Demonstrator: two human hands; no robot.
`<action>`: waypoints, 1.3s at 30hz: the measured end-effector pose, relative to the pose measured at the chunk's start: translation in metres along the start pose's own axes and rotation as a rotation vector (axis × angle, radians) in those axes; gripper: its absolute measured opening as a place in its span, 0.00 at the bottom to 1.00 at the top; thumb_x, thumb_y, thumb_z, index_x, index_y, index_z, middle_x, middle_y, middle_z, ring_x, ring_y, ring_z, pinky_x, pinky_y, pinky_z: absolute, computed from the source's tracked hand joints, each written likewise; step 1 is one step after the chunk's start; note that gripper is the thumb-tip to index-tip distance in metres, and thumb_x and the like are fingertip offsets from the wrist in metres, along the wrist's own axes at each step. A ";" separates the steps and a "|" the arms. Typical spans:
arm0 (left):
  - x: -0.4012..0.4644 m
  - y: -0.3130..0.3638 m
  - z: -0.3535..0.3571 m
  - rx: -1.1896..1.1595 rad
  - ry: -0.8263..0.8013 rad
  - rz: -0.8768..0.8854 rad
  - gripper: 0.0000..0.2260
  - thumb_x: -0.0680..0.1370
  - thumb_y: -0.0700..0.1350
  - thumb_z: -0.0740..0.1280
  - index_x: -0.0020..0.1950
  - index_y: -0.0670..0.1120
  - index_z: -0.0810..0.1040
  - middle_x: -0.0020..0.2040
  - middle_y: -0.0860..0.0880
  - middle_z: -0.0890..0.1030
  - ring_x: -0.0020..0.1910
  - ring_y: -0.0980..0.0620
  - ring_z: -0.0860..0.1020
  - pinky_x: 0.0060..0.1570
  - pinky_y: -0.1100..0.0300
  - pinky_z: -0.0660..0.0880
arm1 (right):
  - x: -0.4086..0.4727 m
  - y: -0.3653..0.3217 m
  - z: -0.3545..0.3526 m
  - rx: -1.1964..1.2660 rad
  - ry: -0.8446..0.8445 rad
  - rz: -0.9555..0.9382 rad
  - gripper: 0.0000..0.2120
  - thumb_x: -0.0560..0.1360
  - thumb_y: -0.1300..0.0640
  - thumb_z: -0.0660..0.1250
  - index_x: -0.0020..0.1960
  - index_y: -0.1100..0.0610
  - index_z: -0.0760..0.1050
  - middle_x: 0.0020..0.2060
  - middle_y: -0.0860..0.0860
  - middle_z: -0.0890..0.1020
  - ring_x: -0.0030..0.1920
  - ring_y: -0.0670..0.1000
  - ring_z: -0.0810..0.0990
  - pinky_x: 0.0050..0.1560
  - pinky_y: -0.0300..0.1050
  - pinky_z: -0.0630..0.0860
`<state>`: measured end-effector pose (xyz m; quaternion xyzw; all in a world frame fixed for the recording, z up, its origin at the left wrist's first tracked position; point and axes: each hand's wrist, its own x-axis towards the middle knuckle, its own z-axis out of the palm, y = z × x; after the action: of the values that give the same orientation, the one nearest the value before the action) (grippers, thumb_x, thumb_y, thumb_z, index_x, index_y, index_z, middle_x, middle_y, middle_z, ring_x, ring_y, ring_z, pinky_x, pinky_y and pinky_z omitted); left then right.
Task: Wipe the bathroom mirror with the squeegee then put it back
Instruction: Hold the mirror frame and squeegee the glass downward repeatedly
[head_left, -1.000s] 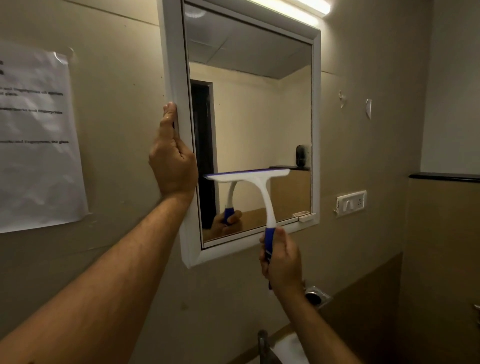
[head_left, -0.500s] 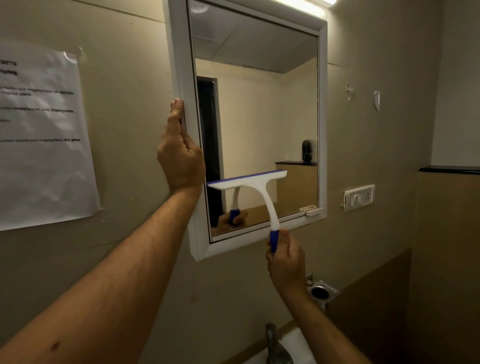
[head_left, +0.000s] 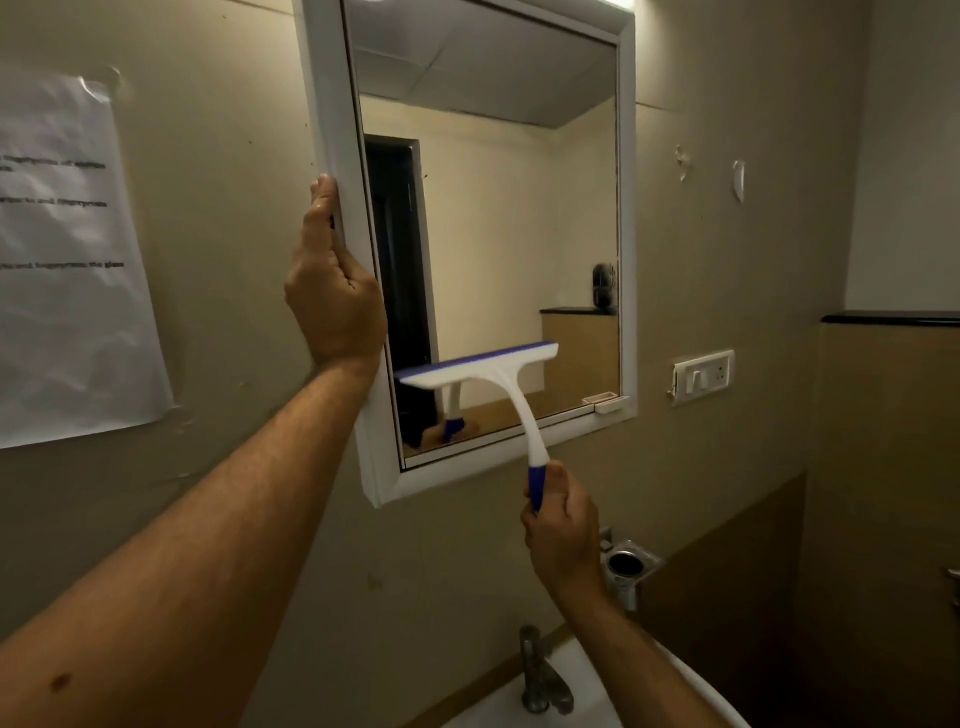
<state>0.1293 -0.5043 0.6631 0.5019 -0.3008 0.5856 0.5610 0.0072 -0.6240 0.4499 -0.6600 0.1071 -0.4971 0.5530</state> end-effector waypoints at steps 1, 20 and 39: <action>0.000 0.000 0.000 0.000 -0.003 -0.005 0.17 0.82 0.37 0.55 0.70 0.40 0.72 0.68 0.46 0.76 0.67 0.51 0.75 0.67 0.68 0.69 | 0.004 -0.006 0.002 -0.003 -0.002 -0.010 0.20 0.76 0.39 0.51 0.41 0.53 0.71 0.27 0.48 0.71 0.27 0.46 0.70 0.28 0.42 0.68; 0.001 -0.005 0.003 -0.036 0.027 0.017 0.17 0.82 0.36 0.55 0.70 0.38 0.72 0.68 0.45 0.76 0.68 0.52 0.73 0.68 0.69 0.66 | -0.006 -0.004 0.000 -0.009 -0.034 0.053 0.23 0.73 0.37 0.49 0.43 0.55 0.70 0.28 0.51 0.70 0.28 0.49 0.69 0.30 0.44 0.67; 0.000 -0.003 0.002 -0.025 0.025 0.012 0.17 0.82 0.37 0.54 0.70 0.40 0.71 0.68 0.47 0.76 0.67 0.54 0.74 0.68 0.66 0.69 | -0.018 0.017 -0.001 -0.019 -0.024 0.088 0.21 0.73 0.37 0.49 0.41 0.53 0.70 0.28 0.51 0.70 0.28 0.49 0.69 0.32 0.46 0.69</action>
<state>0.1328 -0.5058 0.6627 0.4856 -0.3040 0.5914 0.5675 0.0047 -0.6179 0.4262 -0.6659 0.1340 -0.4633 0.5692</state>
